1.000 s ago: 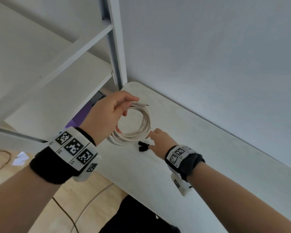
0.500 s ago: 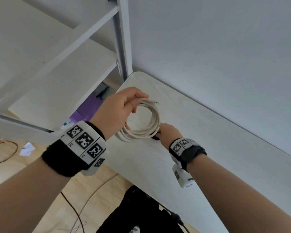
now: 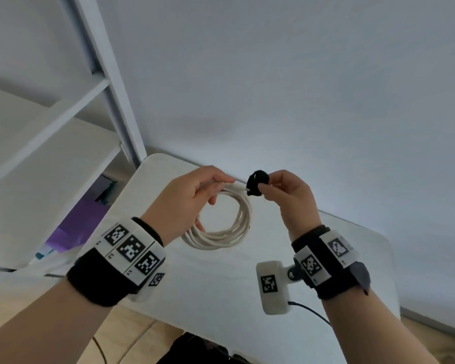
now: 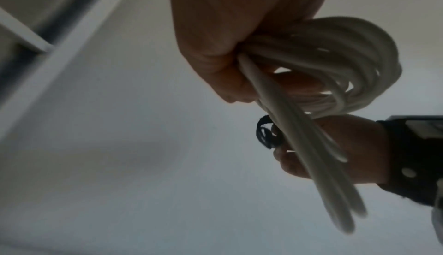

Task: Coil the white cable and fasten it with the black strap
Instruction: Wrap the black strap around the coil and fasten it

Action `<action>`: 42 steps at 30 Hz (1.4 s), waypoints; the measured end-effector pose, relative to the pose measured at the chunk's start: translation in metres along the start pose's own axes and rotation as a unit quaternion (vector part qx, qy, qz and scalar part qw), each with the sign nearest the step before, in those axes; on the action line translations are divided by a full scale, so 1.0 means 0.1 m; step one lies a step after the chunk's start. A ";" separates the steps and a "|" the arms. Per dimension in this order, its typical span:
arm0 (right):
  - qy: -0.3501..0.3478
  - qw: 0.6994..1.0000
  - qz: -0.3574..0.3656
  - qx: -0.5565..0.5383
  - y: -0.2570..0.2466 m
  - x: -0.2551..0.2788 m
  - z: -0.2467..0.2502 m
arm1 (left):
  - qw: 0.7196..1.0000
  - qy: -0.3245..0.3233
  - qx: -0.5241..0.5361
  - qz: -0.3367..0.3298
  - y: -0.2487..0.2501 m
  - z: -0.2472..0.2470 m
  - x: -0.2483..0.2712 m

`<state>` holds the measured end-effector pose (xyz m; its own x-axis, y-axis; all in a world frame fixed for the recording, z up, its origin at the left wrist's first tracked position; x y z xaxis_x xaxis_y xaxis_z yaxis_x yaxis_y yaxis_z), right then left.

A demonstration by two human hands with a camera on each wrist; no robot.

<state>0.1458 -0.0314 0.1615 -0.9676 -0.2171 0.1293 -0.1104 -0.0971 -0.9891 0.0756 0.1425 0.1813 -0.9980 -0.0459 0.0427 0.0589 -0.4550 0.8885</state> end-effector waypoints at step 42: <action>0.067 0.912 0.161 -0.372 -0.80 0.92 1.64 | 0.956 -0.200 -0.064 -0.205 1.61 -1.28 -0.03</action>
<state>0.1031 -0.2027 0.2639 -0.9907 0.0070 -0.1360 0.1082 0.6464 -0.7553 0.0912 -0.0440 0.2656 -0.8646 0.4922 -0.1017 -0.3616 -0.4688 0.8059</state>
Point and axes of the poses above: each hand's wrist, its own x-axis away from the middle knuckle, its own z-axis out of the back of the hand, y = z × x, the point moved 7 cm from there along -x, towards the middle knuckle, and after that the axes turned 9 degrees about -x, right-handed, at the moved point
